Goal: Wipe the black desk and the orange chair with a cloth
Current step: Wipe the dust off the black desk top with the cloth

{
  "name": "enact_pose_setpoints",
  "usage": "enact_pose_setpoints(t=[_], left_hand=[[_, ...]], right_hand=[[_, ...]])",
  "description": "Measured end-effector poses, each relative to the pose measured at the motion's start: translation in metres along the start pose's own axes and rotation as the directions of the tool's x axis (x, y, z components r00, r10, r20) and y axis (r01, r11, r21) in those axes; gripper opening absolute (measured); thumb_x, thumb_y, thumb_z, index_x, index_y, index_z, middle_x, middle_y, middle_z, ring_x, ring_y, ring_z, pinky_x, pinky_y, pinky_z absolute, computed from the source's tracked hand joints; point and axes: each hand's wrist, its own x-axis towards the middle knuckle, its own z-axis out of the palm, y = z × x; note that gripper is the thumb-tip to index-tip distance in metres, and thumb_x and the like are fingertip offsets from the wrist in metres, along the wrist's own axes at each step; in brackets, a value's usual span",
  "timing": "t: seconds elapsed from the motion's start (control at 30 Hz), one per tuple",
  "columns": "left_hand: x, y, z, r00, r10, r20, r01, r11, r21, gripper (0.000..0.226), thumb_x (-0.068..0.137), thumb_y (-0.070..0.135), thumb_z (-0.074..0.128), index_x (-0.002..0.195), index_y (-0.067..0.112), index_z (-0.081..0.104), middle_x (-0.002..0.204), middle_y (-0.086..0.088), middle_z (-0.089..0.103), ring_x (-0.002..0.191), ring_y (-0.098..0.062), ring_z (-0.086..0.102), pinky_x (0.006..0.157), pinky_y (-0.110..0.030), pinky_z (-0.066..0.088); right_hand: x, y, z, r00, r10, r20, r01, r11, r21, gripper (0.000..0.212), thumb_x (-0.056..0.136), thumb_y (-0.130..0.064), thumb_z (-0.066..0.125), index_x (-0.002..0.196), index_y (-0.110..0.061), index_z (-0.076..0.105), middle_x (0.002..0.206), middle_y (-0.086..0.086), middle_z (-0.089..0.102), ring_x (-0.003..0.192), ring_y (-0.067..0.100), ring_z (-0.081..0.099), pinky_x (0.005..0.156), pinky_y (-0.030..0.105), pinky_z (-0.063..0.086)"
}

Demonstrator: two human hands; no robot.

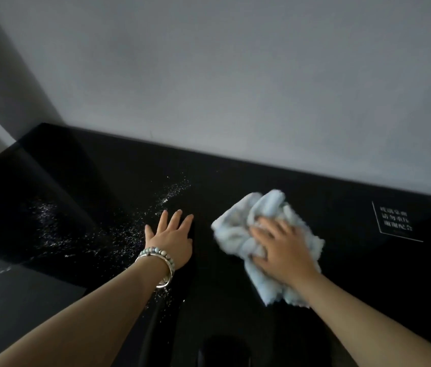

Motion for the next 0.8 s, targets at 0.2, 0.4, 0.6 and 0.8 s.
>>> enact_pose_setpoints(t=[0.2,0.4,0.6,0.8], left_hand=[[0.009,0.001,-0.006,0.998,-0.013,-0.064,0.012,1.000,-0.021,0.057,0.098,0.023,0.032,0.148,0.032,0.006,0.157,0.005,-0.007,0.143,-0.025,-0.019,0.115,-0.054,-0.001],[0.017,0.012,0.001,0.998,0.004,-0.070,-0.005,1.000,-0.019,0.057,0.098,0.038,0.033,0.148,0.035,0.007,0.157,0.003,-0.013,0.143,-0.027,-0.019,0.115,-0.053,0.000],[0.039,0.011,-0.009,0.998,-0.053,0.015,0.053,0.999,-0.001,0.073,0.087,0.063,0.041,0.147,0.040,0.006,0.158,-0.002,-0.007,0.144,-0.033,-0.011,0.115,-0.053,0.004],[0.044,0.009,-0.019,1.000,-0.022,0.020,0.023,0.999,-0.038,0.076,0.082,0.059,0.053,0.145,0.039,0.018,0.155,-0.002,0.010,0.144,-0.032,0.004,0.114,-0.045,0.024]], right_hand=[[0.048,0.025,-0.015,0.494,0.843,0.213,-0.857,0.513,-0.042,0.050,0.090,-0.046,0.042,0.137,-0.033,0.034,0.153,0.002,0.022,0.133,0.031,0.023,0.098,0.054,0.029],[0.055,0.011,-0.026,0.772,0.632,0.066,-0.619,0.723,0.307,0.018,0.081,-0.026,0.057,0.098,-0.023,0.059,0.093,-0.005,0.056,0.100,0.026,0.055,0.079,0.035,0.042],[0.037,0.131,-0.027,0.232,0.953,0.194,-0.969,0.243,-0.034,0.054,0.087,-0.046,0.039,0.138,-0.029,0.034,0.150,0.012,0.024,0.135,0.036,0.021,0.104,0.062,0.022],[0.099,0.067,0.003,0.508,0.820,0.263,-0.847,0.532,-0.024,0.054,0.088,-0.047,0.038,0.140,-0.038,0.028,0.155,-0.001,0.018,0.141,0.029,0.014,0.107,0.057,0.019]])
